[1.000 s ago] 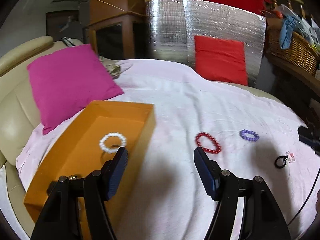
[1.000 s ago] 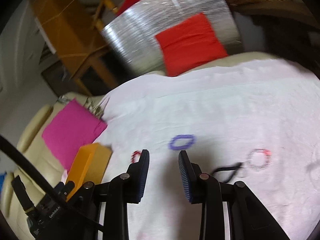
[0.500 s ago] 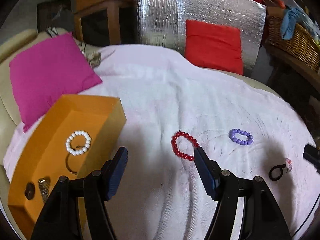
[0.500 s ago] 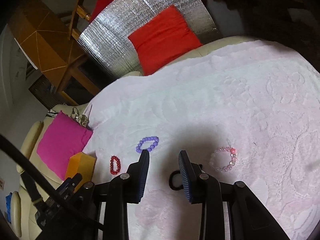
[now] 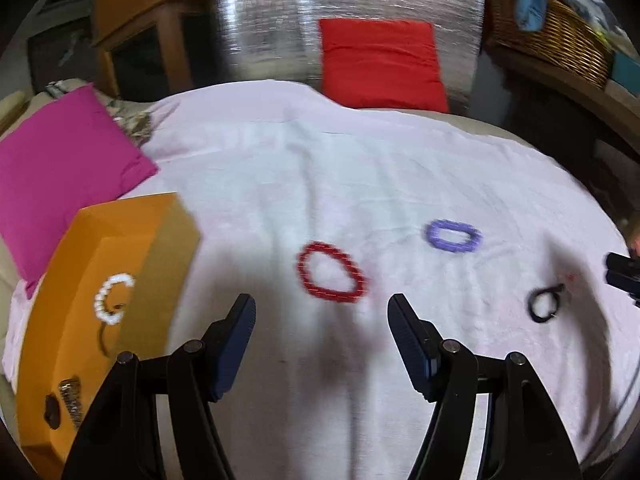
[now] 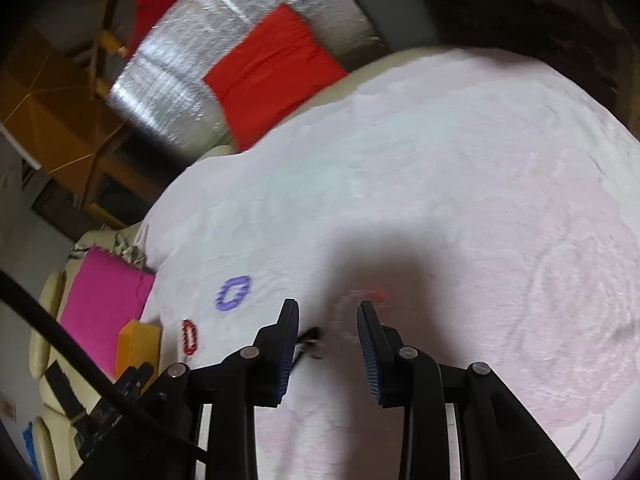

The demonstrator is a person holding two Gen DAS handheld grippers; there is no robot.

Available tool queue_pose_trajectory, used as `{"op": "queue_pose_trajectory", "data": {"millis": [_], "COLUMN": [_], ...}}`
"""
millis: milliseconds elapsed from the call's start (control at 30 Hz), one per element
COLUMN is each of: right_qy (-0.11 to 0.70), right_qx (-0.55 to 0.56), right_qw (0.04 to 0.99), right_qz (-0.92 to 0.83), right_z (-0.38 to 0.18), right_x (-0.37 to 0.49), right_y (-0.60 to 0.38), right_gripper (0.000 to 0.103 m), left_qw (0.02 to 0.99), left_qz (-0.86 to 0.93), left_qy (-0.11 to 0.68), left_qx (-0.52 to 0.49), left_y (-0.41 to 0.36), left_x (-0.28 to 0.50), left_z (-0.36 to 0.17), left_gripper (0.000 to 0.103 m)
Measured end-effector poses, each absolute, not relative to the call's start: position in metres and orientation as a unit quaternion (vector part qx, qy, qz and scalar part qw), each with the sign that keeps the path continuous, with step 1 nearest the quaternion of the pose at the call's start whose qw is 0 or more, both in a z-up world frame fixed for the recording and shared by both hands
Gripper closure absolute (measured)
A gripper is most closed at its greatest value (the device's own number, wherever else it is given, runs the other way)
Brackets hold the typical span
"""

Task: Organize jewelry
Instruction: 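Move both tools back over the remaining jewelry on the bedspread, then grasp the black hair tie with the left tool while the right tool grasps the pink crystal bracelet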

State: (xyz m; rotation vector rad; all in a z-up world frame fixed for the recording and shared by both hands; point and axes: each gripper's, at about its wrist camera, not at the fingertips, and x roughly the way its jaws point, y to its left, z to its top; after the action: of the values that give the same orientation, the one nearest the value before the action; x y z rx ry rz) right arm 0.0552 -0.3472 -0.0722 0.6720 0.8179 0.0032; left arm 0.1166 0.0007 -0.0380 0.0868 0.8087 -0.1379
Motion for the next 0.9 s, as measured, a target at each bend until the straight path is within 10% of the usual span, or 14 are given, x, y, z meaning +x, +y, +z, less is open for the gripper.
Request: {"op": "queue_pose_trajectory", "data": {"millis": [900], "right_qy": [0.427], "right_qx": [0.321], "right_qw": [0.845], "right_qz": [-0.007], "right_z": [-0.083], "right_x": [0.061], "right_y": [-0.347], "right_gripper": [0.069], "left_qw": [0.910], "left_qz": [-0.129], "left_qy": [0.382], "left_qx": [0.097], "left_y": [-0.078], "left_x": [0.106], "left_z": [-0.044], "left_gripper": [0.034]}}
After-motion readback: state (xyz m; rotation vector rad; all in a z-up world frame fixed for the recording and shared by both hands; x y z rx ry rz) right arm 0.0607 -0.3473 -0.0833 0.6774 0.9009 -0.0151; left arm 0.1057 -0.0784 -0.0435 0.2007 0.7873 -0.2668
